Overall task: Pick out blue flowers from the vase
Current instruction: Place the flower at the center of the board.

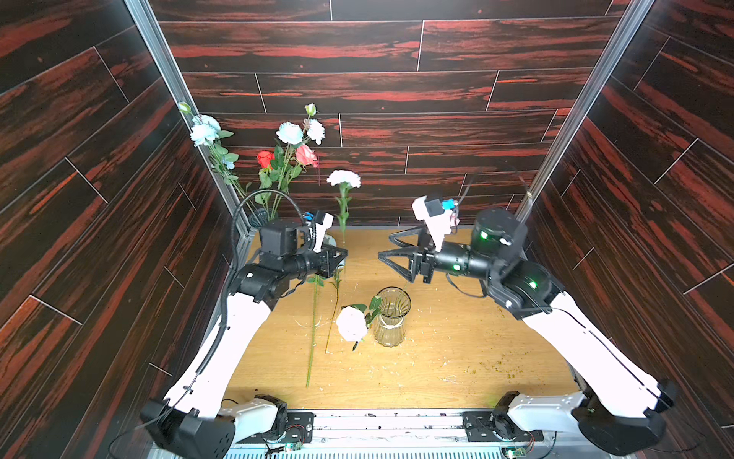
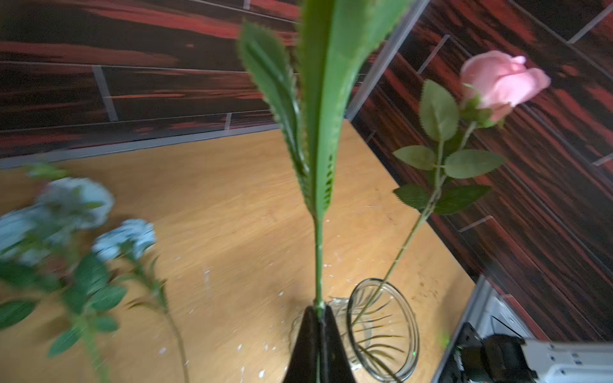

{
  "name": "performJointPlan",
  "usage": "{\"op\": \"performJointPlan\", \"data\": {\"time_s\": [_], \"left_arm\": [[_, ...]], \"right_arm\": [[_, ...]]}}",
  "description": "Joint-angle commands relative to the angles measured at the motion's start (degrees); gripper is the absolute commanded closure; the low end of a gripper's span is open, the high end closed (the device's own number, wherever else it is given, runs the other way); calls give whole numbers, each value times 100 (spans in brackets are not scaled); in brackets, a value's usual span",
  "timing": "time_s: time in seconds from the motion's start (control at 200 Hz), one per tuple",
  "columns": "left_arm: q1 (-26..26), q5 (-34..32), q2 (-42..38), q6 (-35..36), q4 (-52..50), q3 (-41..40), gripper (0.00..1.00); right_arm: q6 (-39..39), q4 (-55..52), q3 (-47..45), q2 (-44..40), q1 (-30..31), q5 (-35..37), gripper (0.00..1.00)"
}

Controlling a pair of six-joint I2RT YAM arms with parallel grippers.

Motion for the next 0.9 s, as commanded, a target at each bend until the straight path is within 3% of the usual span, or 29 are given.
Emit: {"op": "performJointPlan", "data": {"time_s": [0.0,0.155,0.361,0.526,0.661,0.897], "left_arm": [[28,-803,-240,-14,-794,88,100],[27,-1193,-217,-209,-953,-153,100],[28,-669,15,-740,-354,-746,100],[34,-320,548,-810,-275,-942,100],[-33,-430,920,-847,18,-1109,100],[-85,-194,1675,-1095,346,-1276,100]], "right_arm": [[-265,218,-326,-304,420,804,26],[-586,350,-620,-587,909,1837,24],[-715,456,-993,-1330,1432,2824,24],[-665,693,-1871,-2246,1476,3222,24],[-868,713,-2514,-2954,1482,4185,23],[-1234,668,-2785,-3487,1478,5013,22]]}}
